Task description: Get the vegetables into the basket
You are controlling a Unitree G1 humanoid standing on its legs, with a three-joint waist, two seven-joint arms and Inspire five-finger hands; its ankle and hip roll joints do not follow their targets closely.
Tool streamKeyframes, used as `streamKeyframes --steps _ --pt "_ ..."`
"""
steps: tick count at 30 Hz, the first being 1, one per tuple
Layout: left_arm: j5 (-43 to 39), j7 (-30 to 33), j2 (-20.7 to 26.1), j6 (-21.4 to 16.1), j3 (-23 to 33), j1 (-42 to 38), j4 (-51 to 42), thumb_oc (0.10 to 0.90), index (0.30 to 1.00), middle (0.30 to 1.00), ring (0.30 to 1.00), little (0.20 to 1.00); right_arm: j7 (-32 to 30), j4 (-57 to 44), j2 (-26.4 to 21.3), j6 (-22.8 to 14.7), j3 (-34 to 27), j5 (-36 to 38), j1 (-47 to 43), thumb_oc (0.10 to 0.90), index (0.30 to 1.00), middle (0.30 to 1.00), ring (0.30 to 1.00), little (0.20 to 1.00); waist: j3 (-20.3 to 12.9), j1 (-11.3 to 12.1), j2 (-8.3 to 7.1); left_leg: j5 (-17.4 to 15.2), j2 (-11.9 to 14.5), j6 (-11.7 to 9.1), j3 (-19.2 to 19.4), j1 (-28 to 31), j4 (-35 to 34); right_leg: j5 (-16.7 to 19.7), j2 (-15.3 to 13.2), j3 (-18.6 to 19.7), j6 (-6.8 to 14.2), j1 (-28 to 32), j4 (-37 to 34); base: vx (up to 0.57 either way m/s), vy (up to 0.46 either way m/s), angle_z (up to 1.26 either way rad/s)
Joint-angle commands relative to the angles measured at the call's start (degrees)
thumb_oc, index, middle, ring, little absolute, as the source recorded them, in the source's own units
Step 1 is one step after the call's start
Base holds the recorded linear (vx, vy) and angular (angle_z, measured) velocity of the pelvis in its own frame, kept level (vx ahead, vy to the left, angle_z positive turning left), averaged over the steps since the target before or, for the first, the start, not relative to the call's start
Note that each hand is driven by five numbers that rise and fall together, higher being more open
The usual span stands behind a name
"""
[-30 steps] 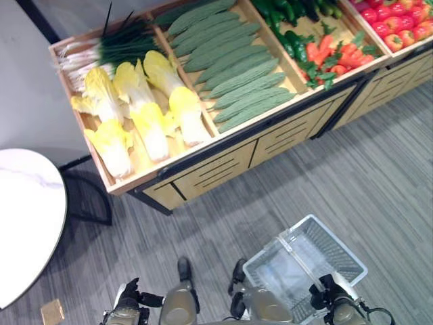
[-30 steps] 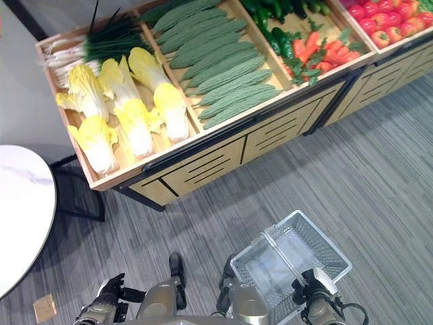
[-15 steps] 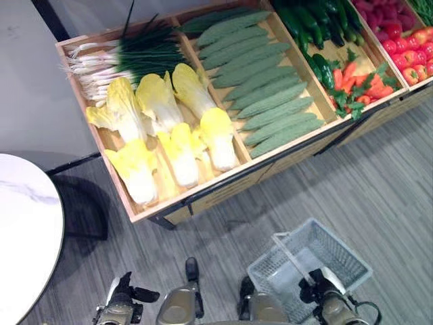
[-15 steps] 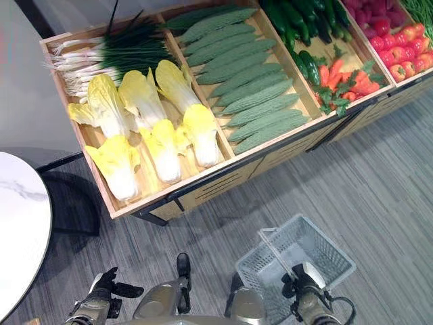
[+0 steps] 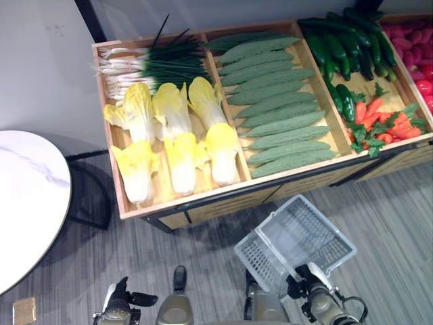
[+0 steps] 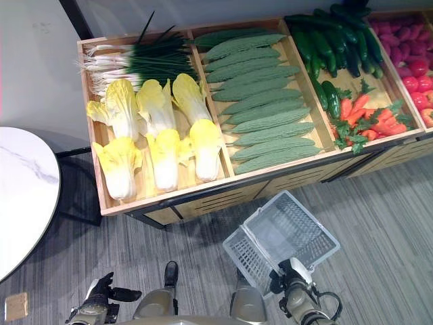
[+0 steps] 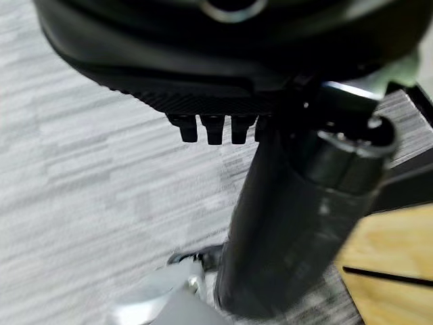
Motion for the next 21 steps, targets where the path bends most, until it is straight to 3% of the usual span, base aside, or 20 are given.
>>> streamKeyframes --steps 1,9,10,11,12,18,21 --pt "-2.4 1.2 2.0 0.1 1.9 -1.2 1.6 0.9 1.0 1.0 1.0 1.0 -1.0 0.4 -5.3 0.9 -0.9 0.5 1.6 0.4 0.3 0.3 0.3 0.3 1.4 -0.7 -1.06 -1.2 0.0 -1.7 -0.6 -0.9 -0.2 -3.6 -3.0 -2.0 3.3 -0.2 5.1 0.01 -0.243 0.11" --pt "-15.2 7.2 -0.7 -0.7 11.5 0.3 4.3 0.9 1.0 1.0 1.0 1.0 -2.1 3.6 -5.8 1.2 -3.0 1.7 3.7 0.4 0.3 0.3 0.3 0.3 -0.7 -0.8 0.17 -0.5 1.0 -2.9 -1.9 0.0 -0.2 -4.2 -1.4 -4.1 2.2 4.1 1.8 0.04 -0.079 0.16" --pt "-20.4 10.2 -0.7 -1.9 16.4 0.6 5.4 0.9 1.0 1.0 1.0 1.0 -2.4 5.2 -5.5 1.6 -4.0 1.5 4.1 0.4 0.3 0.3 0.3 0.3 -1.5 -0.9 0.34 -1.0 1.0 -3.0 -1.6 1.0 -0.2 -4.2 -1.5 -4.0 2.2 5.2 1.2 0.04 0.014 0.01" --pt "-20.4 10.2 -0.7 -1.9 16.4 0.6 5.4 0.9 1.0 1.0 1.0 1.0 -2.4 5.2 -5.5 1.6 -4.0 1.5 4.1 0.4 0.3 0.3 0.3 0.3 -1.4 -0.9 0.34 -1.0 1.0 -3.0 -1.6 1.0 -0.2 -4.2 -1.5 -4.0 2.2 5.2 1.2 0.11 0.061 0.0" --pt "-24.5 15.3 1.7 -3.3 23.2 1.4 6.7 0.9 1.0 1.0 1.0 1.0 -3.0 6.2 -5.5 1.7 -5.3 0.9 5.2 0.4 0.3 0.3 0.3 0.3 -2.6 -1.2 0.66 -1.8 1.0 -3.1 -1.2 2.4 -0.2 -4.3 -1.8 -3.9 2.3 6.5 0.6 0.08 0.064 -0.06" --pt "-22.8 24.2 7.6 -6.7 28.2 2.0 1.6 0.9 1.0 1.0 1.0 1.0 -3.5 6.7 -5.6 0.5 -5.0 -0.1 6.9 0.4 0.3 0.3 0.3 0.3 -3.6 -1.6 0.82 -3.0 0.5 -3.3 -0.7 4.3 -0.2 -4.4 -2.5 -3.7 2.8 8.0 0.4 0.03 0.05 -0.1" --pt "-18.5 31.0 10.4 -10.0 29.6 3.9 -11.2 0.9 1.0 1.0 1.0 1.0 -3.7 6.2 -5.6 -0.3 -5.0 -0.5 7.7 0.4 0.3 0.3 0.3 0.3 -3.9 -1.5 0.95 -3.3 0.1 -3.3 -0.9 4.5 -0.2 -4.3 -2.9 -3.7 3.1 8.1 0.3 0.0 0.046 0.0"
